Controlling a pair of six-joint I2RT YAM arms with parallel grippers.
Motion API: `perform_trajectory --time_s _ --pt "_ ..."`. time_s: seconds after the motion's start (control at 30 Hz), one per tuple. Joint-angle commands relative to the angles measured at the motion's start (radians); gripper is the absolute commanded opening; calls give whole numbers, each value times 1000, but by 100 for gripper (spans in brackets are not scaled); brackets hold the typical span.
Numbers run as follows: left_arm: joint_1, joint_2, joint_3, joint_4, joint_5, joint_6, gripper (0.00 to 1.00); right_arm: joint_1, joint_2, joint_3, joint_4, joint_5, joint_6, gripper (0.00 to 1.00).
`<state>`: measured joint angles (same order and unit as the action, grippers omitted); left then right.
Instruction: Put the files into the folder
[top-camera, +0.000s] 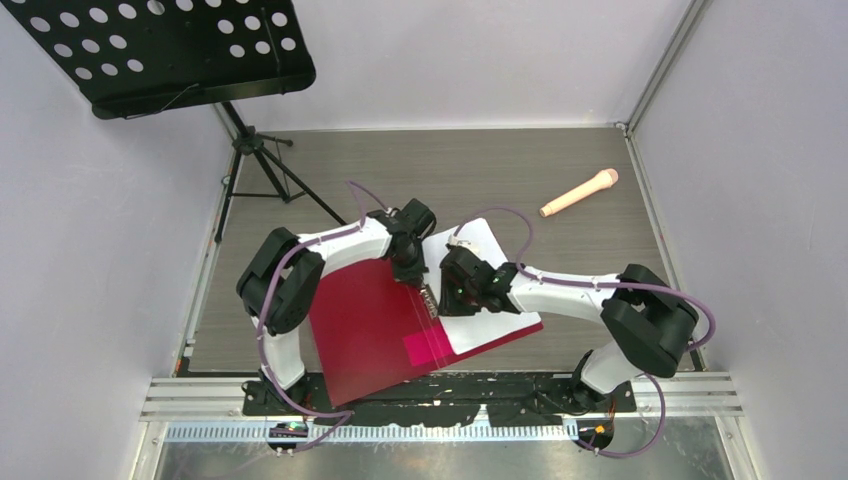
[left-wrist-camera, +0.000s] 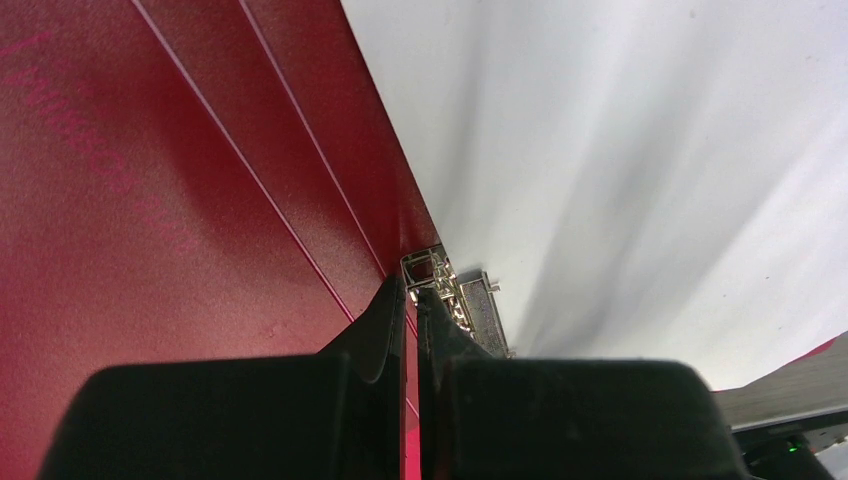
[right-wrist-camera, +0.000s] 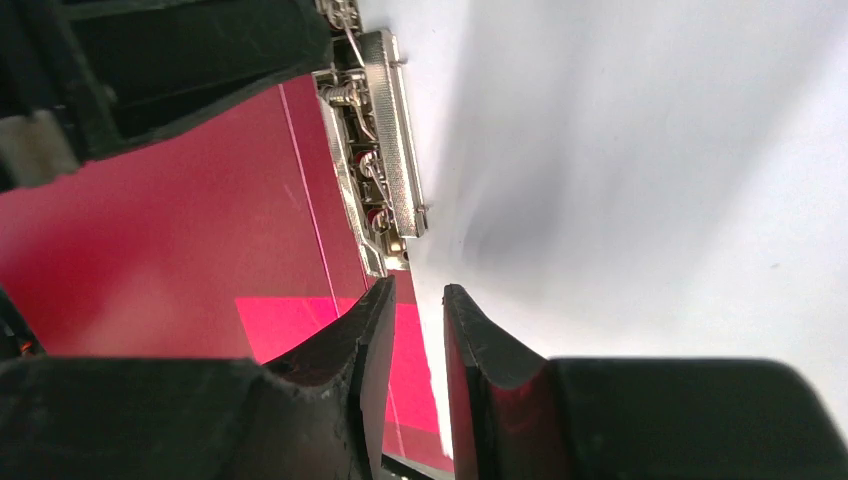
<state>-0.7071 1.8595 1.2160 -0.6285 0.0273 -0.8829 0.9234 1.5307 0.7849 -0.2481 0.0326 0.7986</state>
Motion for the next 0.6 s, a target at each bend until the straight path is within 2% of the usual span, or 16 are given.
perform_trajectory --time_s 0.0,0.07,0.2,0.23,0.33,0.43,0.57 --pt "28 -24 71 -36 7 86 7 5 -72 68 -13 52 -33 31" --pt "43 -55 90 -49 13 102 21 5 -84 77 -17 68 -49 33" --pt "77 -156 87 -96 3 122 63 14 -79 121 -34 119 -113 40" --pt "96 -186 78 -110 2 128 70 24 -65 133 -53 149 -137 42" --pt "167 -299 -4 -135 -11 142 82 62 -32 191 -90 222 -183 50" --pt "276 -450 -151 -114 20 167 93 93 41 258 -142 308 -236 63" --pt "443 -617 -341 -74 110 176 97 121 139 357 -184 372 -286 70"
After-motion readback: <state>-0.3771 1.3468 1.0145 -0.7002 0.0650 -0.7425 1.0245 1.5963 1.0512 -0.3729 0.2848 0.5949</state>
